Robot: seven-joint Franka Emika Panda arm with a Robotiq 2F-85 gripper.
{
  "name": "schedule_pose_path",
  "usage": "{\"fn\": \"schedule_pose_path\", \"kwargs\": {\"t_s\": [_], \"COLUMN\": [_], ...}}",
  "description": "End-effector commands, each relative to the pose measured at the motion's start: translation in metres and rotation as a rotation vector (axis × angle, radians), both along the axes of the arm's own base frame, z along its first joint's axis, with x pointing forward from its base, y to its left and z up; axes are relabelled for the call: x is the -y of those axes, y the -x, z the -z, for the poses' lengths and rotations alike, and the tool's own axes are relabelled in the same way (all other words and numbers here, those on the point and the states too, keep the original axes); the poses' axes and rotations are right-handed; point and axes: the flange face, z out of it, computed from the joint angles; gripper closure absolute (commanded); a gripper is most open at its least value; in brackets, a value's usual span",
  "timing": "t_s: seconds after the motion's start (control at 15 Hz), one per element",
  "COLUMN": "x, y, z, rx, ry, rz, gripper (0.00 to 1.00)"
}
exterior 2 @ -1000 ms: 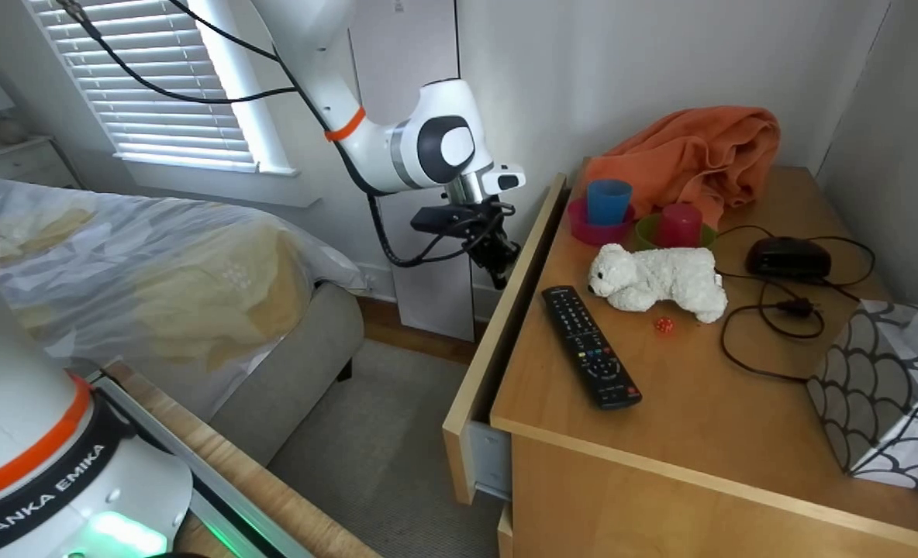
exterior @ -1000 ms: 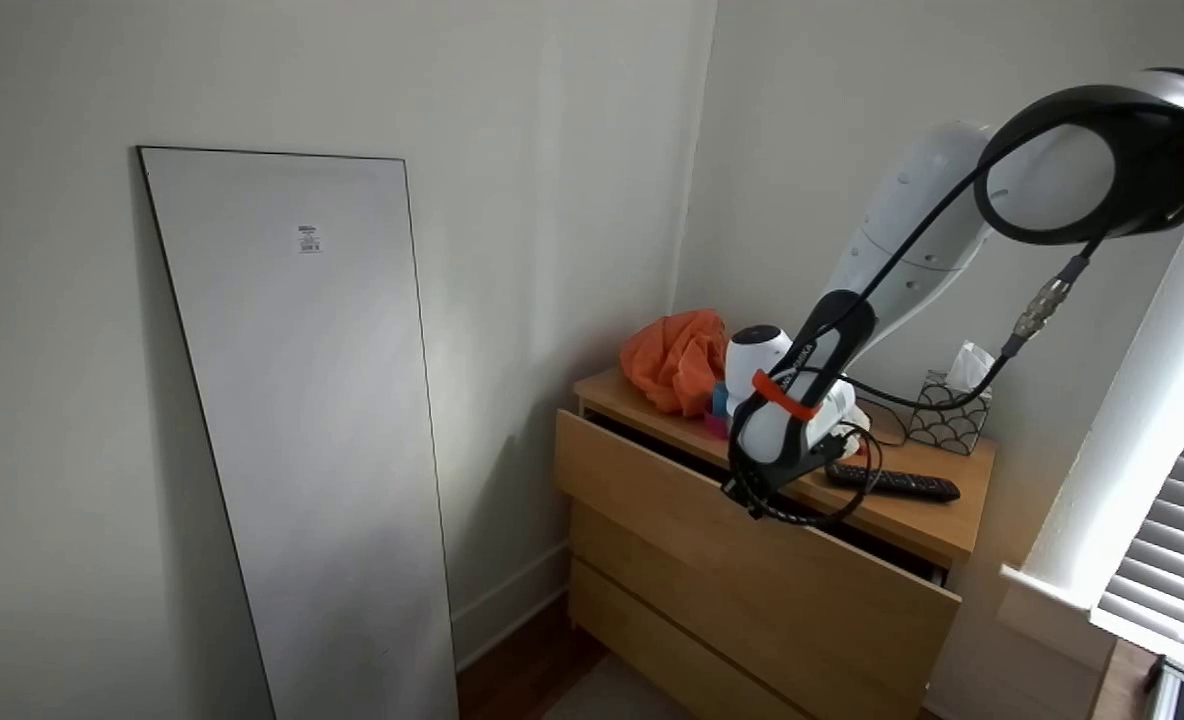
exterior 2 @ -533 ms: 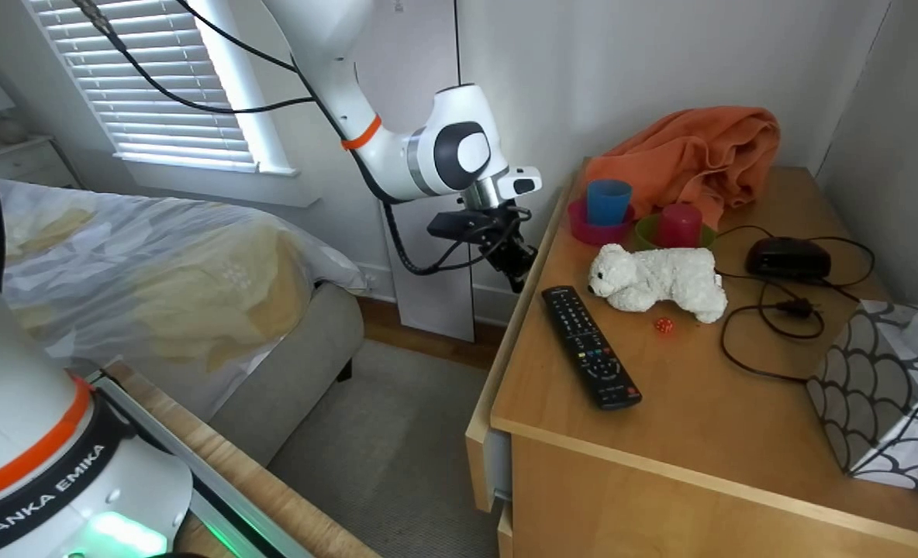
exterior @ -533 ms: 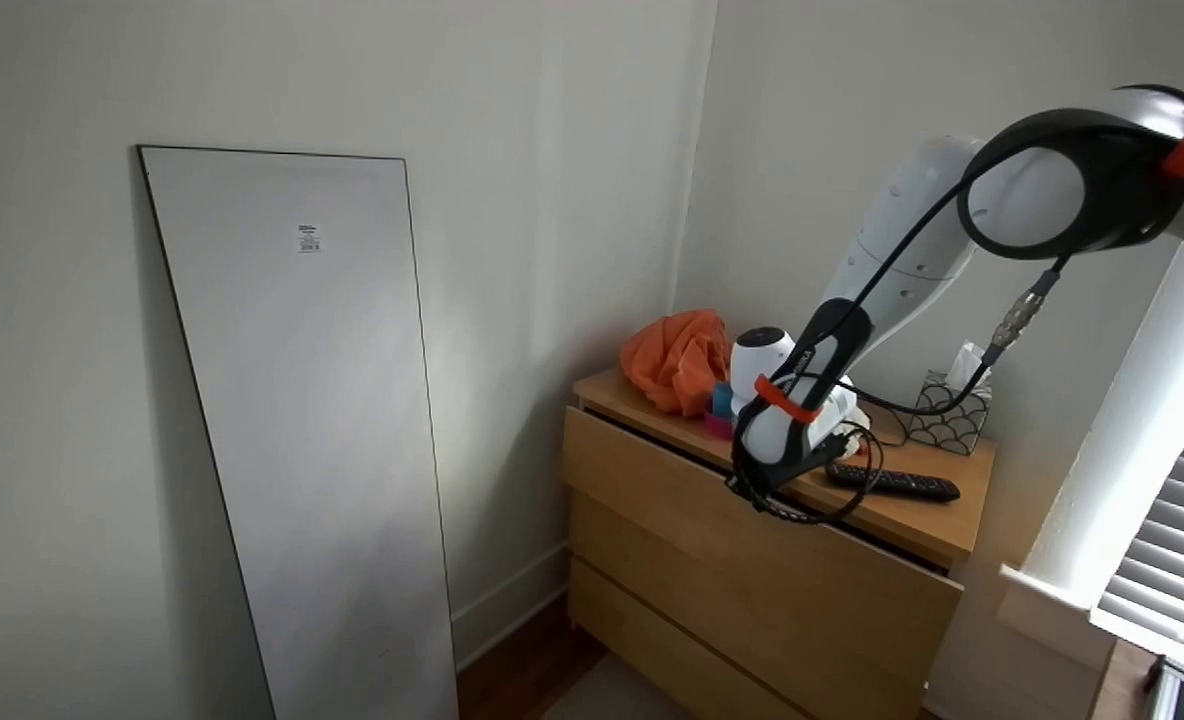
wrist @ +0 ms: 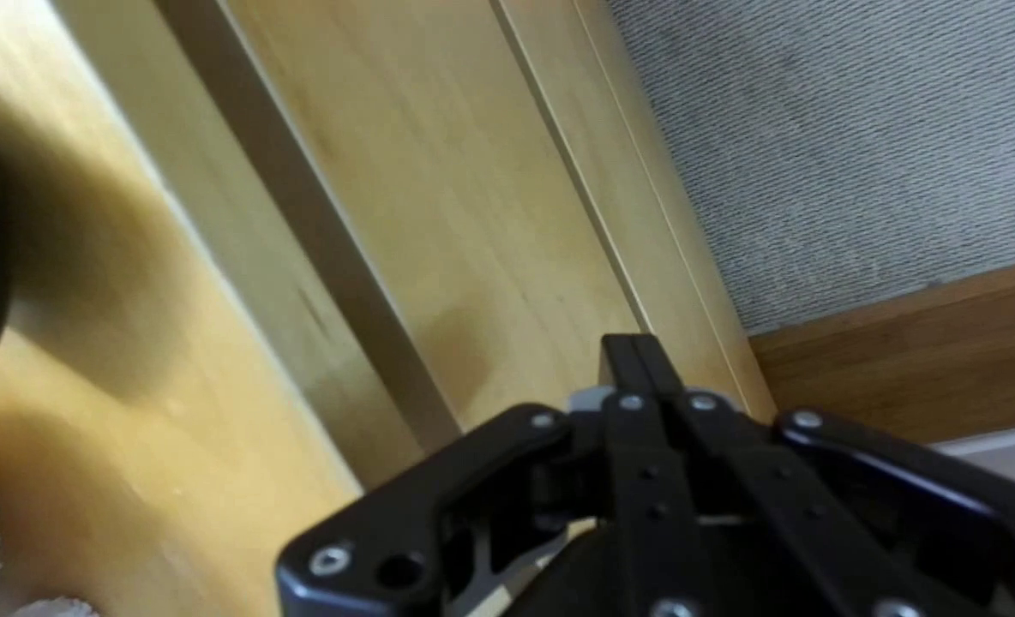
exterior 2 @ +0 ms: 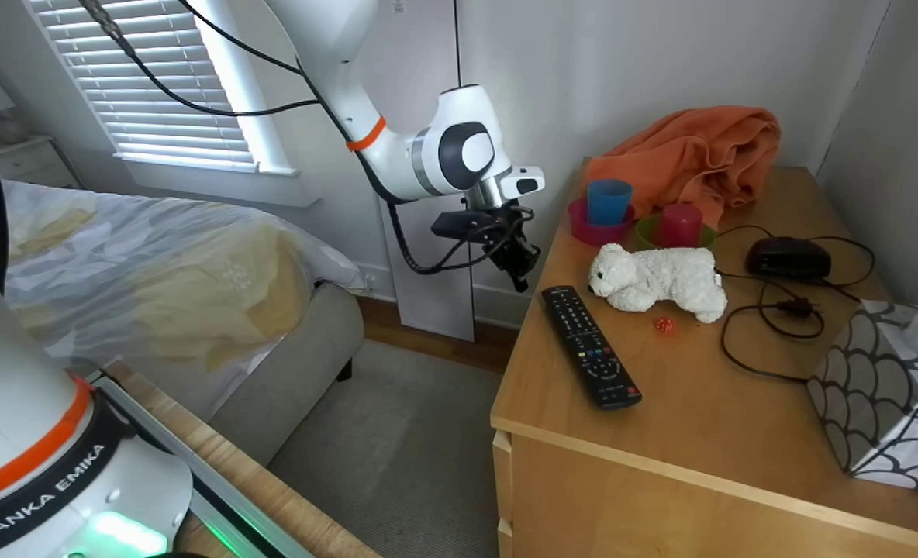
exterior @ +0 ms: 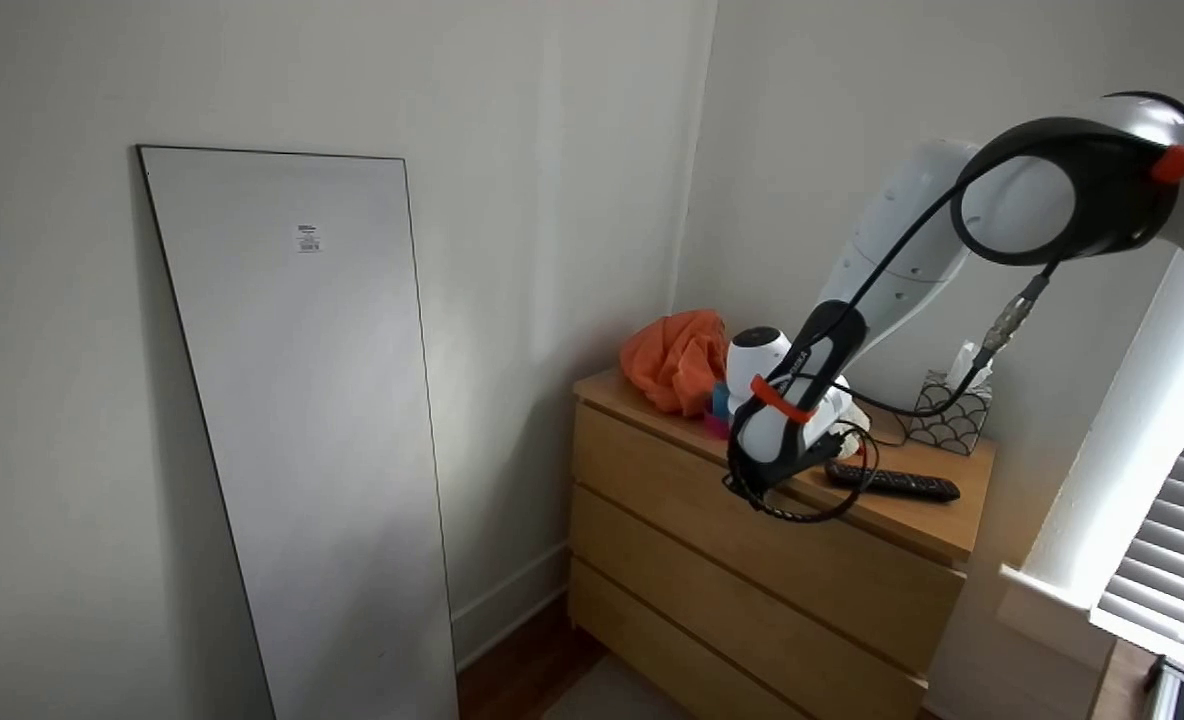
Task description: Close the top drawer
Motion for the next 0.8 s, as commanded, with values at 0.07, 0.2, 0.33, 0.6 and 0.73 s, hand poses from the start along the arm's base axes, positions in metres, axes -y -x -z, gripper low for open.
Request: {"fn": "schedule_pose_path", "kwargs": {"t_s": [0.07,0.2,0.33,0.6,0.73], "x": [-0.043,-0.057,-0.068,-0.088,-0.089], "y": [0.011,0.012,0.014,0.022,0.027], "z": [-0.031,-0.058,-0.09,-0.17,-0.21], "rx": [-0.087,-0.121,-0.145,-0.117,-0.056], "ry": [-0.061,-0.092,-0.146,-0.265,-0.271], "rz": [-0.001,-0.003,-0.017,-0.117,-0.149], "gripper": [1.0,1.0,1.0,0.58,0.44]}}
